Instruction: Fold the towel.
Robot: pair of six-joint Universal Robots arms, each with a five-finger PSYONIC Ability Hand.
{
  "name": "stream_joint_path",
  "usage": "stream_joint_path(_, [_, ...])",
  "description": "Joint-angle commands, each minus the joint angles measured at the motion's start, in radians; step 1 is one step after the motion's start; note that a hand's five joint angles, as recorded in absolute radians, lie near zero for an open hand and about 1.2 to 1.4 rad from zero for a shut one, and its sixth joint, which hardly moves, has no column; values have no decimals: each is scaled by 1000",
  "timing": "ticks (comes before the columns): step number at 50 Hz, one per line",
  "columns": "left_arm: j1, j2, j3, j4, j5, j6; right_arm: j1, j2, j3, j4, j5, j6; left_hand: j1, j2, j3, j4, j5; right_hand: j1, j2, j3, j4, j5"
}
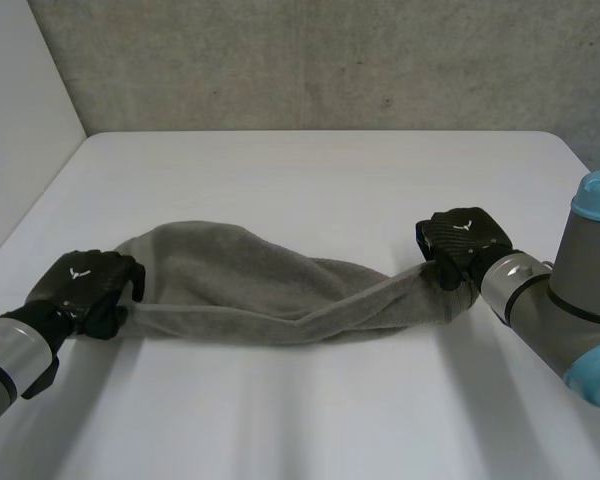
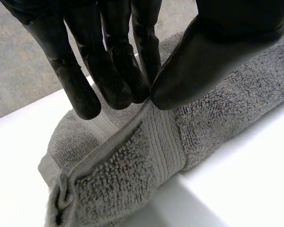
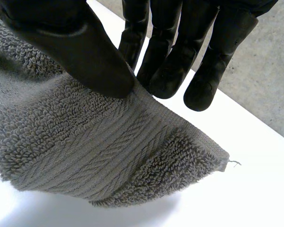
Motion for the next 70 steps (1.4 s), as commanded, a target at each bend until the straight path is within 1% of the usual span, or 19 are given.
stream_joint_path(1, [2, -66, -2, 43, 1, 8, 0, 1, -1, 0, 0, 0, 443, 84, 75, 49, 70, 68, 100, 67, 69, 61])
stream_joint_path(2, [2, -66, -2, 43, 1, 8, 0, 1, -1, 0, 0, 0, 443, 84, 75, 49, 70, 68, 100, 67, 69, 61])
stream_joint_path(4, [0, -124, -1, 66, 1, 11, 0, 1, 0, 0, 0, 0, 443, 84, 75, 49, 70, 68, 100, 67, 69, 61])
stream_joint_path(12, [5, -231, 16, 73, 1, 15, 0, 1, 4, 1, 0, 0, 443, 84, 75, 49, 70, 68, 100, 67, 69, 61])
stream_joint_path(19, [8, -250, 24, 72, 1, 17, 0, 1, 5, 1, 0, 0, 443, 84, 75, 49, 70, 68, 100, 67, 69, 61])
stream_joint_path(20, [9, -250, 24, 72, 1, 17, 0, 1, 4, 1, 0, 0, 228, -131, -140, -165, -145, 68, 100, 67, 69, 61])
stream_joint_path(21, [9, -250, 24, 72, 1, 17, 0, 0, 4, 1, 0, 0, 226, -133, -142, -168, -147, 68, 100, 67, 69, 61])
stream_joint_path(22, [8, -250, 24, 70, -2, 19, 0, 0, 4, 1, 0, 0, -1, -360, -369, -394, -374, 68, 100, 67, 69, 61])
stream_joint_path(25, [8, -244, 22, 70, -8, 19, 0, 0, 5, 1, 0, 0, -44, -403, -412, -438, -417, 68, 100, 67, 69, 61])
stream_joint_path(37, [9, -230, 15, 58, -14, 19, 0, -2, 8, 1, 0, 0, -47, -406, -415, -441, -420, 68, 100, 67, 69, 61])
stream_joint_path(51, [12, -127, -55, 50, -2, 20, 0, -5, 11, 1, 1, 0, -44, -403, -412, -438, -417, 68, 100, 67, 69, 61])
stream_joint_path(57, [14, -75, -82, 23, 1, 23, 2, -3, 11, 1, 0, 0, -41, -400, -409, -435, -414, 68, 100, 67, 69, 61])
stream_joint_path(65, [20, -71, -97, -6, 1, 140, 3, -3, 11, 1, 1, 0, -41, -400, -409, -435, -414, 68, 100, 67, 69, 61])
stream_joint_path(70, [39, -91, -104, -3, 1, 158, 5, -5, 11, 3, 1, 0, -38, -397, -406, -432, -411, 68, 100, 67, 69, 61])
